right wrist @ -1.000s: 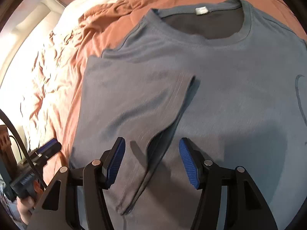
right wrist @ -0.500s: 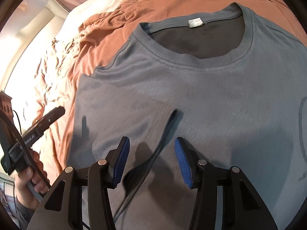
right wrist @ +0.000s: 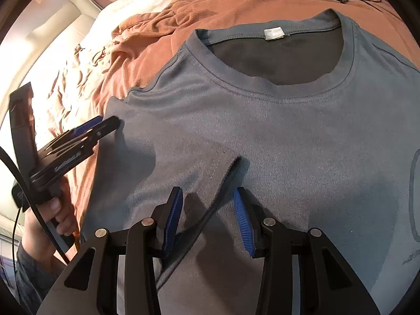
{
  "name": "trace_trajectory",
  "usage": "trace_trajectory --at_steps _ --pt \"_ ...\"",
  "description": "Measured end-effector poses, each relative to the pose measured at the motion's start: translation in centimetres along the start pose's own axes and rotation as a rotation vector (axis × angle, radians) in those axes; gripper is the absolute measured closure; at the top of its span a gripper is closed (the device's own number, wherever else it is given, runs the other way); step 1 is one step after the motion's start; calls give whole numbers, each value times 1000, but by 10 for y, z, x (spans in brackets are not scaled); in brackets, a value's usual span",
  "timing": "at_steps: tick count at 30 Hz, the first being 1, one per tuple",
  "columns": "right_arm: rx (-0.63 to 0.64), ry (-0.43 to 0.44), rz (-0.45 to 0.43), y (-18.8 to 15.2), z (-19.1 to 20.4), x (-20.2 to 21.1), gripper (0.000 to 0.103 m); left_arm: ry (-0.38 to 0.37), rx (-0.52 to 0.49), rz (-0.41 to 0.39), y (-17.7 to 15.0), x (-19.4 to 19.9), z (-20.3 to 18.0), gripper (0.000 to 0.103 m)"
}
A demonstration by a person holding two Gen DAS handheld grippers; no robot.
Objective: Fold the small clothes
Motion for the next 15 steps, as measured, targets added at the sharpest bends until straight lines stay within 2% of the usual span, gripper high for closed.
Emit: trace_trajectory --at_steps 4,5,8,15 --pt "10 5 1 0 0 -1 65 6 13 23 1 -12 0 84" --pt "12 5 2 0 0 -1 65 7 13 32 1 -14 0 88" --pt "32 -2 5 1 2 -1 65 11 28 16 2 -12 3 94" --pt "52 11 4 6 13 -1 65 26 135 14 3 -1 40 94"
Point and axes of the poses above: each gripper's, at about its wrist camera, not at the fingertips, and x roughly against the way its jaws point, z to its left, y to its top, the point moved 3 cm from there along -x, roughly the way its jaws point, and after that the axes turned 1 degree about -z, right-handed, at the moved point
